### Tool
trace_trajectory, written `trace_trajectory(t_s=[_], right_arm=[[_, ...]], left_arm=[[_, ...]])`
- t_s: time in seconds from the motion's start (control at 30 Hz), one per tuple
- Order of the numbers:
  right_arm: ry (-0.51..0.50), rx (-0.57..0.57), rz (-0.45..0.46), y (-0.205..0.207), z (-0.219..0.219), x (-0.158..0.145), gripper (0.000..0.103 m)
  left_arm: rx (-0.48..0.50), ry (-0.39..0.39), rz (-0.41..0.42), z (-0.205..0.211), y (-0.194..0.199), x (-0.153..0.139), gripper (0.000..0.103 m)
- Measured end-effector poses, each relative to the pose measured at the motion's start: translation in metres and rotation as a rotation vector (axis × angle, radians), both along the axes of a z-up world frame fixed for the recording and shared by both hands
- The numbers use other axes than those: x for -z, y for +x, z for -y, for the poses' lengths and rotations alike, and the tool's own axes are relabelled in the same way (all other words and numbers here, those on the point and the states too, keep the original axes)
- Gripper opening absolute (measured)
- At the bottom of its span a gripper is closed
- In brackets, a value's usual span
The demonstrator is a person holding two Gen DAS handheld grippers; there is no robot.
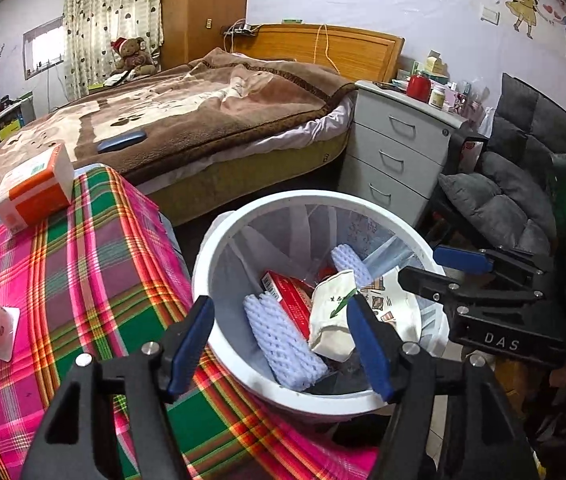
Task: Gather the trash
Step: 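Open both tools to drop the paper bag and snack bag into the wastebasket, then move both tools back over the table toward the remaining items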
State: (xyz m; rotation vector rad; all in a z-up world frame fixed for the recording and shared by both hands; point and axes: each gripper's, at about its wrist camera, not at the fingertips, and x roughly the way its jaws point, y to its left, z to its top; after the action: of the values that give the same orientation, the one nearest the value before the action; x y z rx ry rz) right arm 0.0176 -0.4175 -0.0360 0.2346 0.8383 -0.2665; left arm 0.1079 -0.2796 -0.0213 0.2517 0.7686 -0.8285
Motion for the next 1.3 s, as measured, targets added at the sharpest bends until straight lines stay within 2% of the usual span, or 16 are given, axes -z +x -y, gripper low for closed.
trace_trajectory(t_s=[0.57, 0.97, 1.3], right_arm=[[-0.012, -0.013, 0.036, -0.003, -0.016, -0.012, 0.058], [-0.014, -0.077, 0.064, 0.015, -0.052, -0.018, 0.058], [-0.001, -0.167, 0.102, 0.040, -0.092, -0.024, 0.058]], left_arm=[[-0.075, -0.029, 0.032, -0.040, -0.001, -0.012, 0.071], [-0.177, -0.031, 0.058, -0.098, 0.011, -0.017, 0.071], [-0.316, -0.018, 0.086, -0.157, 0.032, -0.020, 0.071]])
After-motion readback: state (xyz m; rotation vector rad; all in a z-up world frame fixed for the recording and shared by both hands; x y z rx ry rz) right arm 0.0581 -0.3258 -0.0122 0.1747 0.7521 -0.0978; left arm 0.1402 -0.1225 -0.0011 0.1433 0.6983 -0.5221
